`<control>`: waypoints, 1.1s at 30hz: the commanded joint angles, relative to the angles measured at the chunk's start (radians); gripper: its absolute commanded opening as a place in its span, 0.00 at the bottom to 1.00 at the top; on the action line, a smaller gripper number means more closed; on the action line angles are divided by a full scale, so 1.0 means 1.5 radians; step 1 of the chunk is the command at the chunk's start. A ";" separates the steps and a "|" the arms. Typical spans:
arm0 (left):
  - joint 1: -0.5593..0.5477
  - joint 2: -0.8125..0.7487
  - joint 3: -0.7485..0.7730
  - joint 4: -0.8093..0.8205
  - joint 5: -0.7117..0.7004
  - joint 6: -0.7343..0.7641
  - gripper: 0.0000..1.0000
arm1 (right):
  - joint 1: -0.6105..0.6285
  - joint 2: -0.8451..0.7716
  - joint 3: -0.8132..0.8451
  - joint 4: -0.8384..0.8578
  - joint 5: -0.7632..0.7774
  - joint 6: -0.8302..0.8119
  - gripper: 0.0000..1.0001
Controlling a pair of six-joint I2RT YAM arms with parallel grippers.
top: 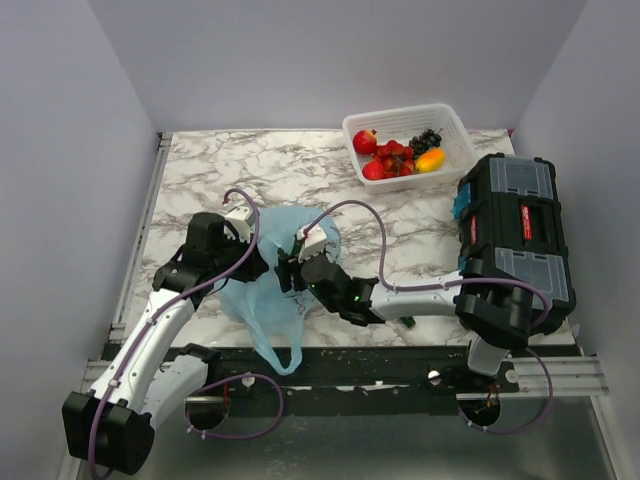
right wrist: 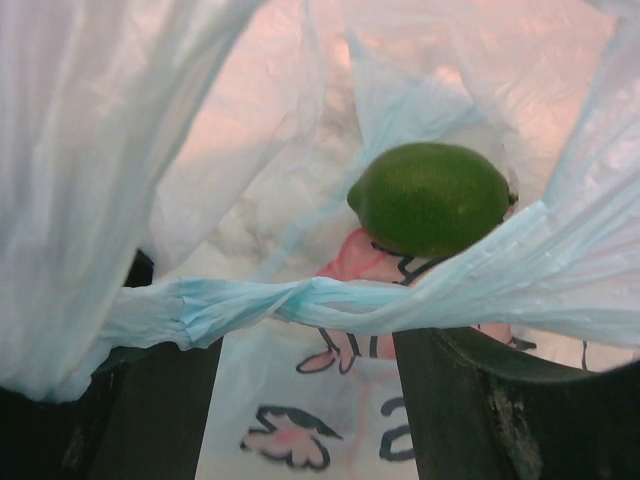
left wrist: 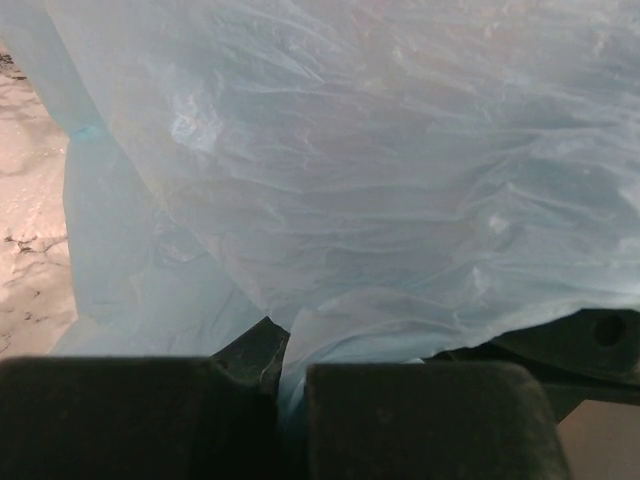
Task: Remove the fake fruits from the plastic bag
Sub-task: Take out the fake fruit from the plastic bag.
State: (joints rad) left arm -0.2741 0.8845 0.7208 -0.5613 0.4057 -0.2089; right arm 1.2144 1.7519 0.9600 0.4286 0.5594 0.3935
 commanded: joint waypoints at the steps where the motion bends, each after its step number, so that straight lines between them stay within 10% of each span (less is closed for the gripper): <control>1: 0.005 -0.013 -0.001 0.013 0.019 0.007 0.00 | -0.010 -0.032 -0.014 0.079 -0.030 0.007 0.70; 33: 0.005 -0.017 -0.004 0.016 0.032 0.007 0.00 | -0.089 0.223 0.202 0.014 0.060 0.081 0.90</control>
State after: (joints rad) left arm -0.2741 0.8665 0.7208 -0.5545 0.4244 -0.2085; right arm 1.0897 2.0201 1.2156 0.4698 0.5926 0.5018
